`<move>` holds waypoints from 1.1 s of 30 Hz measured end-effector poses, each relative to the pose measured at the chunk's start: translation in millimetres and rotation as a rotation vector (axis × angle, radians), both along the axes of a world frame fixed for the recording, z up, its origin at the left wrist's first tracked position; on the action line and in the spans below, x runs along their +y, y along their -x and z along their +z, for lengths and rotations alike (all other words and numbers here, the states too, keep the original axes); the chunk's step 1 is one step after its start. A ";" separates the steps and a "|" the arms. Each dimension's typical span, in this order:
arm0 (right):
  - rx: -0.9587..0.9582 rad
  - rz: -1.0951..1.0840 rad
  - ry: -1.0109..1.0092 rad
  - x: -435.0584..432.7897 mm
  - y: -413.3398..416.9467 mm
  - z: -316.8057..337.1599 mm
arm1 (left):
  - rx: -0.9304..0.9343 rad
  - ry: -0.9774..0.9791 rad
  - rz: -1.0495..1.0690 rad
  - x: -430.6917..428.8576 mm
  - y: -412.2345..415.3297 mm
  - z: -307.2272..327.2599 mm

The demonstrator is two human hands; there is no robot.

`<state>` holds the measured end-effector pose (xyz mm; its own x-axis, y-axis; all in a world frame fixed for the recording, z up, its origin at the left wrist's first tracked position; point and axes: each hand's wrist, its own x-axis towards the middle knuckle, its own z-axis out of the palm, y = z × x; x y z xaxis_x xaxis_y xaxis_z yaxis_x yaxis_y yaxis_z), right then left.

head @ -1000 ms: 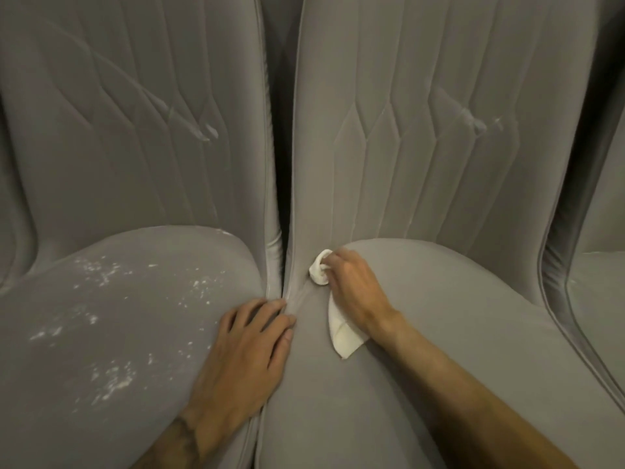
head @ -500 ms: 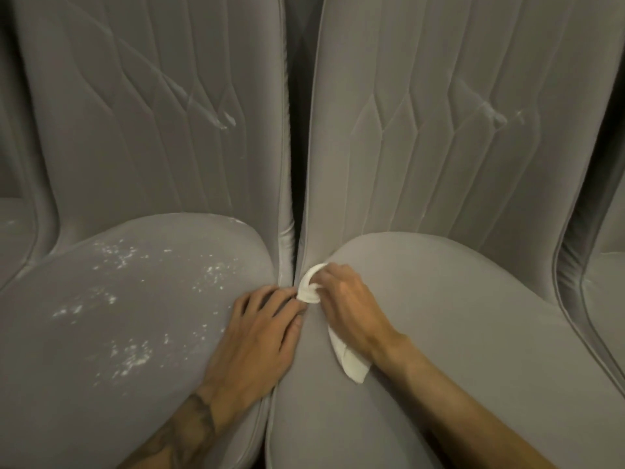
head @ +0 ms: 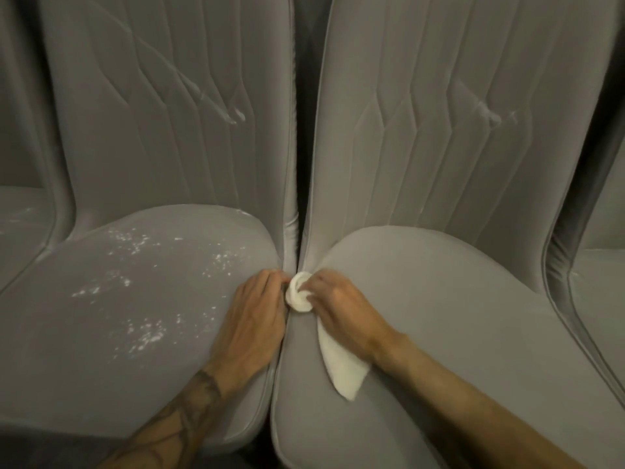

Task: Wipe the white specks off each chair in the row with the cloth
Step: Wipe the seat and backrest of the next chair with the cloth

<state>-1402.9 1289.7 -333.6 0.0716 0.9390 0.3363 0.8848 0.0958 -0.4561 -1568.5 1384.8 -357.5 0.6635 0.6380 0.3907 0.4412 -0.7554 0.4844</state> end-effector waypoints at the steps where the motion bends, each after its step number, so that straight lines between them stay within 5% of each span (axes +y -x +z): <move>1: 0.008 -0.076 -0.019 7.4 -7.6 -0.7 | 0.019 -0.002 0.016 -1.0 -0.9 0.6; 4: 0.026 -0.152 -0.021 4.8 5.6 -3.7 | 0.046 0.014 0.045 -1.1 -2.7 2.6; 11: 0.002 0.194 0.025 -54.3 40.9 6.6 | 0.014 0.060 0.018 -1.7 1.4 4.8; 17: 0.008 -0.140 -0.045 -6.6 15.2 1.1 | -0.009 0.058 0.031 2.2 -2.1 6.8; 21: -0.003 0.104 0.034 -56.4 61.7 -8.7 | 0.026 0.071 0.032 7.5 -4.4 6.8; 26: -0.250 0.088 0.008 -66.1 32.7 -37.9 | 0.012 -0.107 -0.007 27.4 -38.9 21.3; 29: -0.136 0.078 -0.117 -43.2 -3.2 -16.6 | -0.046 -0.251 0.014 45.4 -77.9 44.7; 33: 0.038 -0.280 -0.233 -3.3 -63.8 6.9 | -0.133 -0.393 0.023 71.2 -128.2 81.5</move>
<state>-1339.0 1286.3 -326.7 0.3321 0.7798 0.5307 0.8740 -0.0428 -0.4841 -1440.3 1456.1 -276.0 0.5783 0.4370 0.6889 0.4129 -0.8851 0.2148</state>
